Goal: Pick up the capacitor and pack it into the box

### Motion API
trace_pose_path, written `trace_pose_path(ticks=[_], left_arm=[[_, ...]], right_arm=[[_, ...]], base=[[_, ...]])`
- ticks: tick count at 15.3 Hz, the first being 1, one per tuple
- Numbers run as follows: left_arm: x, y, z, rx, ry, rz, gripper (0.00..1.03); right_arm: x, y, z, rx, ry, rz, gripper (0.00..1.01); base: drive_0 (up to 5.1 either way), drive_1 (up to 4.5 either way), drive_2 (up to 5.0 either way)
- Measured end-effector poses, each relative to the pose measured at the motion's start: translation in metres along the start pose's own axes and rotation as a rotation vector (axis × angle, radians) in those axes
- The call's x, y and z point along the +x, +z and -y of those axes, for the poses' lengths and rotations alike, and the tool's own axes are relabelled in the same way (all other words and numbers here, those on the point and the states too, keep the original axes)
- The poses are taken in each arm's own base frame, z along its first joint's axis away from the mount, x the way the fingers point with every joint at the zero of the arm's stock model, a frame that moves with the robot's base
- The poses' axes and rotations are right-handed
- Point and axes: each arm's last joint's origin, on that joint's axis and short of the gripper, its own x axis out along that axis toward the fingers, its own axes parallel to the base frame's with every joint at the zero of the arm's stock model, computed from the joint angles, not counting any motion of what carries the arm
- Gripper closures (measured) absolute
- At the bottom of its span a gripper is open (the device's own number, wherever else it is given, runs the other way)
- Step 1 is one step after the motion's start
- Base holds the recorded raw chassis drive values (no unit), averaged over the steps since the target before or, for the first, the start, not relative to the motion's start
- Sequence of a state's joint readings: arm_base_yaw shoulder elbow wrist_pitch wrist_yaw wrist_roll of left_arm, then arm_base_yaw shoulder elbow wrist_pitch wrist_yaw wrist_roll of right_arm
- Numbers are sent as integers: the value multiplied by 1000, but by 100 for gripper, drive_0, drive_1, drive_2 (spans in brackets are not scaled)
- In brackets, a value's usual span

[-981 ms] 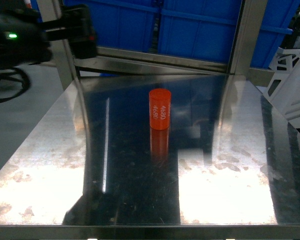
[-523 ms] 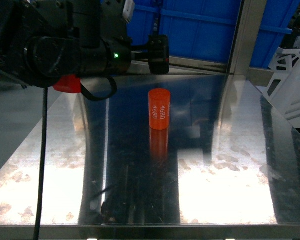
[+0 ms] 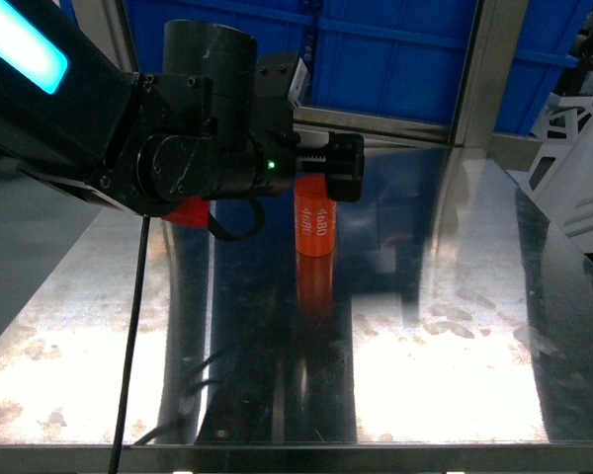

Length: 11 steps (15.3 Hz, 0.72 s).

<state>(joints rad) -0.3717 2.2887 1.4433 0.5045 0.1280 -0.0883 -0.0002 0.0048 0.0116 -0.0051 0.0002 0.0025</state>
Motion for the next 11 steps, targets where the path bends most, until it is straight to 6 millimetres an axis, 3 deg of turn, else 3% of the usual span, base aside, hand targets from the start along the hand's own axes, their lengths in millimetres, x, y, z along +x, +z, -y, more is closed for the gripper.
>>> trace_pose_path(ticks=[2, 6, 8, 11], left_arm=[[3, -7, 5, 22, -10, -17, 5], [19, -43, 3, 33, 25, -115, 5], [23, -36, 3, 36, 29, -95, 7], [24, -35, 3, 32, 36, -108, 40]], right_arm=[[0, 0, 0, 0, 0, 0, 3], [0, 0, 0, 0, 0, 0, 3], [0, 0, 0, 0, 0, 0, 3], [0, 0, 0, 0, 0, 0, 3]], base=[[0, 0, 0], [0, 0, 0], [0, 0, 0], [0, 0, 0]])
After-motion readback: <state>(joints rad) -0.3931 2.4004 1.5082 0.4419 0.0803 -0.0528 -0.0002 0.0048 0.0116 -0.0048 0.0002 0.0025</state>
